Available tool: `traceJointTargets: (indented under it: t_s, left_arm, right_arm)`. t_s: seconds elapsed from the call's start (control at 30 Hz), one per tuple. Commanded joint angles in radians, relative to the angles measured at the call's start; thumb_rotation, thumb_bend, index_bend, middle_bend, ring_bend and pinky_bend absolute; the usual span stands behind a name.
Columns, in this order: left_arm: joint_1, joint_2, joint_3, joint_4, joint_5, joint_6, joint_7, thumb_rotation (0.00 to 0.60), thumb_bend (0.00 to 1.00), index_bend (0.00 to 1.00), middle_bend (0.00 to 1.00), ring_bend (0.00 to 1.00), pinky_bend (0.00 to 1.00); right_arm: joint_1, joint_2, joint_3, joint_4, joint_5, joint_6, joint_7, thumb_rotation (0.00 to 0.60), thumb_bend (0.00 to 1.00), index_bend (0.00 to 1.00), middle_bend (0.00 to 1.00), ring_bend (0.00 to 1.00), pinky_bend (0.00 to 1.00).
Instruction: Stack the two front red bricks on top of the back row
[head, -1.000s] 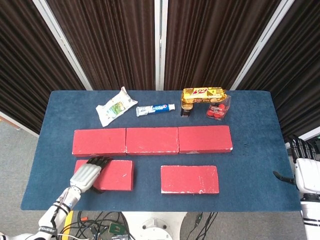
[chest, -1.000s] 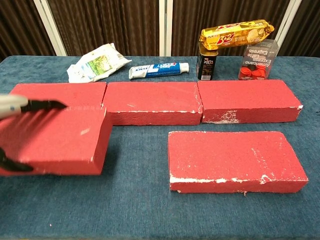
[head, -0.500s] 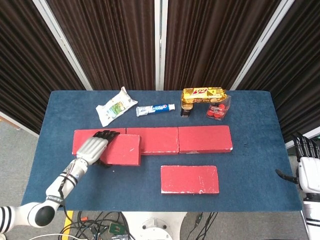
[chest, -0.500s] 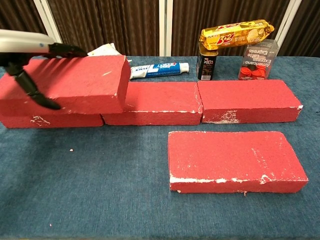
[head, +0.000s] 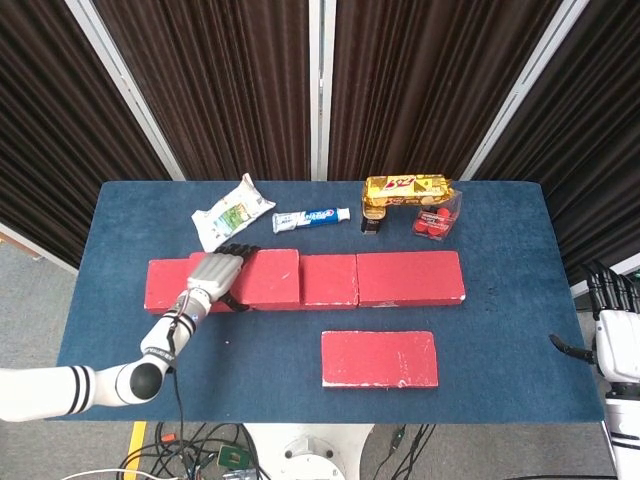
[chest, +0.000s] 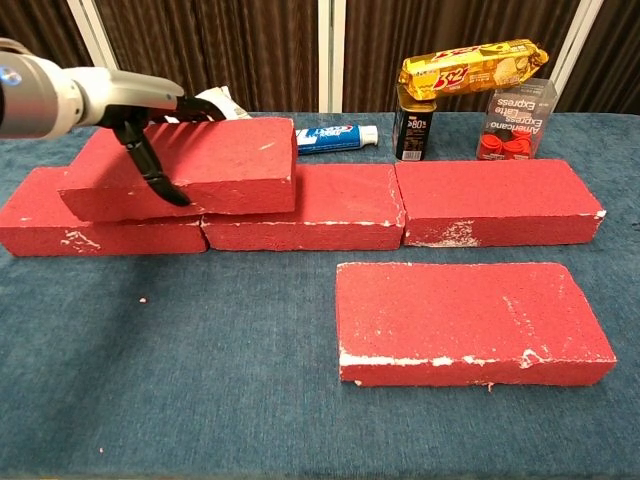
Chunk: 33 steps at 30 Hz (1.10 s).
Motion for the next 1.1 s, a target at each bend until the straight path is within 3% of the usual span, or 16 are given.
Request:
traceJointTargets:
  t_s: [0.03,0.73,1.1]
  left_arm:
    - [-0.020,-0.013,0.013,0.017,-0.017,0.011,0.017,0.600,0.17,0.06,0.07,0.04,0.10]
    - [-0.053,-0.050,0.049,0.089,-0.022,-0.009,-0.026,0.600,0.17,0.06,0.06,0.04,0.09]
    - [-0.073,-0.055,0.058,0.094,-0.076,-0.005,-0.024,0.600,0.16,0.06,0.07,0.03,0.08]
  right_arm:
    - [-0.001,0.001,0.000,0.002,0.002,0.001,0.002,0.600,0.00,0.00,0.00,0.00,0.00]
    - [0.000,-0.003,-0.002,0.011,0.012,-0.010,0.006,0.600,0.00,0.00,0.00,0.00,0.00]
    - [0.003,-0.004,-0.004,0.017,0.013,-0.016,0.002,0.600,0.00,0.00,0.00,0.00,0.00]
